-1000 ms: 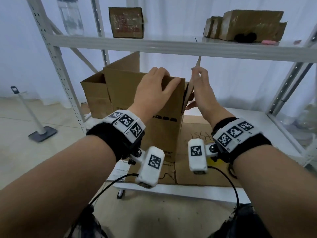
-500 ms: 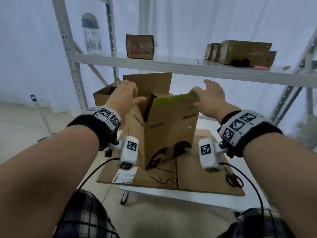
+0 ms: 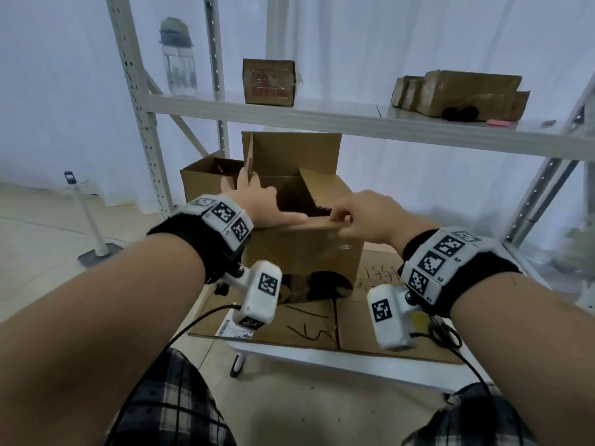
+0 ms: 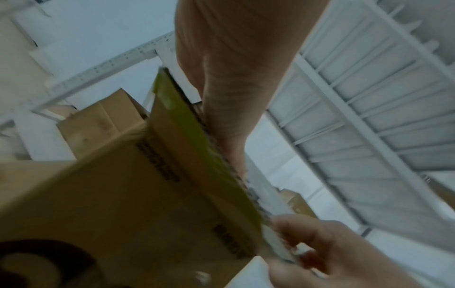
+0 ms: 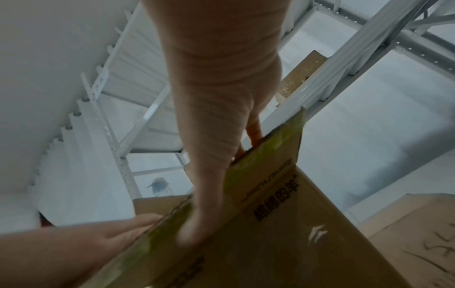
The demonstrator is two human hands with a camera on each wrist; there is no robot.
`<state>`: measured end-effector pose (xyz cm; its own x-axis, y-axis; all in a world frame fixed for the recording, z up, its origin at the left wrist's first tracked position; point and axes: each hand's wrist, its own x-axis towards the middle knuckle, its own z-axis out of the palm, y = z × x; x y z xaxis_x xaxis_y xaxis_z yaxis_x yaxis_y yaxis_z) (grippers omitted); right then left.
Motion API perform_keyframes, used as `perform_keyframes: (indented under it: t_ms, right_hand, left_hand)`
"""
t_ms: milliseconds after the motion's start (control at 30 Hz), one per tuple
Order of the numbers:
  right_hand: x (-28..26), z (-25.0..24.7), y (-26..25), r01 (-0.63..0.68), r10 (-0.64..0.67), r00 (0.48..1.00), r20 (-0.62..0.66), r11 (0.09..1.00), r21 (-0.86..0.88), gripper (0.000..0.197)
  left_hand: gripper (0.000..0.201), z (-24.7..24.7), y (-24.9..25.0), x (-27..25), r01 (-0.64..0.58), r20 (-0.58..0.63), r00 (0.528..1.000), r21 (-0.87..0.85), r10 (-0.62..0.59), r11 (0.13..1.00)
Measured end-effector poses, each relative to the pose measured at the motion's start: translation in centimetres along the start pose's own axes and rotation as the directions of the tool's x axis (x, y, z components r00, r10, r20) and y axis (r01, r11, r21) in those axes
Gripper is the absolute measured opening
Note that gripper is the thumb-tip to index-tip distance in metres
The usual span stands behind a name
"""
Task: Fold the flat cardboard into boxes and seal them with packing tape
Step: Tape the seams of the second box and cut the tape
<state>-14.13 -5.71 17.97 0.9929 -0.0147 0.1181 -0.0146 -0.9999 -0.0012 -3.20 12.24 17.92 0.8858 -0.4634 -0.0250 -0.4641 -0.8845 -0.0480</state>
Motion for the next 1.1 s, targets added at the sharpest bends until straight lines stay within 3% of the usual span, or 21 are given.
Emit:
perform_keyframes:
  t_ms: [67, 133, 233, 333, 533, 600, 667, 733, 867, 967, 1033, 1100]
  right_hand:
    - [-0.8, 0.7, 0.3, -0.012, -0.018, 0.981, 0.196, 0.988, 0.152, 0.074]
    - [-0.8, 1.8, 0.6, -0.060, 0.013, 0.976, 0.217, 0.976, 0.211, 0.087]
    - [0.5, 3.3, 1.0, -0.173, 0.157, 0.981, 0.115, 0.974, 0.149, 0.073]
    - [2.1, 3.9, 0.1, -0.292, 0.278, 0.955, 0.104, 0.944, 0.155, 0.059]
    - [5.3, 3.7, -2.3, -0.324, 0.303, 0.931, 0.203, 0.943, 0.077, 0.052]
    - [6.0, 3.5, -2.4, -0.316, 0.300, 0.931, 0.206, 0.948, 0.049, 0.050]
    - [6.8, 3.2, -1.8, -0.315, 0.307, 0.936, 0.172, 0.949, 0.020, 0.051]
    - [7.5, 2.8, -0.7, -0.319, 0.315, 0.938, 0.142, 0.948, 0.006, 0.050]
    - [8.1, 1.9, 0.0, -0.214, 0.187, 0.959, 0.215, 0.970, 0.114, 0.043]
    - [8.1, 1.7, -0.3, -0.222, 0.195, 0.943, 0.270, 0.973, 0.071, 0.051]
    - [8.1, 1.6, -0.4, -0.234, 0.213, 0.956, 0.200, 0.968, 0.086, 0.046]
    - [7.9, 1.1, -0.2, -0.262, 0.262, 0.965, 0.023, 0.961, 0.092, 0.034]
  left_hand:
    - [0.113, 1.8, -0.4, -0.7, 0.008, 0.018, 1.000, 0.006, -0.008, 1.000]
    - [0.121, 3.5, -0.8, -0.7, 0.023, 0.047, 0.999, -0.023, -0.022, 0.999]
    - [0.126, 4.3, -1.0, -0.4, 0.032, 0.031, 0.999, -0.097, -0.029, 0.995]
    - [0.126, 4.3, -1.2, 0.0, 0.005, 0.002, 1.000, -0.084, -0.005, 0.996]
    - [0.118, 3.9, -2.5, 0.6, -0.024, -0.069, 0.997, -0.034, 0.021, 0.999]
    - [0.095, 3.4, -2.7, 0.7, -0.063, -0.162, 0.985, -0.010, 0.060, 0.998]
    - [0.052, 2.9, -3.1, 0.9, -0.089, -0.274, 0.958, 0.002, 0.086, 0.996]
    - [0.036, 2.4, -3.3, 1.1, -0.091, -0.331, 0.941, -0.059, 0.067, 0.994]
    - [0.036, 1.5, -3.8, 2.2, -0.162, -0.456, 0.883, -0.071, 0.113, 0.984]
    - [0.042, 0.7, -3.9, 2.4, -0.160, -0.460, 0.877, -0.011, 0.137, 0.987]
    - [0.043, 0.4, -3.8, 2.4, -0.160, -0.467, 0.874, -0.014, 0.135, 0.987]
    - [0.041, 0.4, -3.6, 2.5, -0.183, -0.487, 0.863, -0.052, 0.136, 0.982]
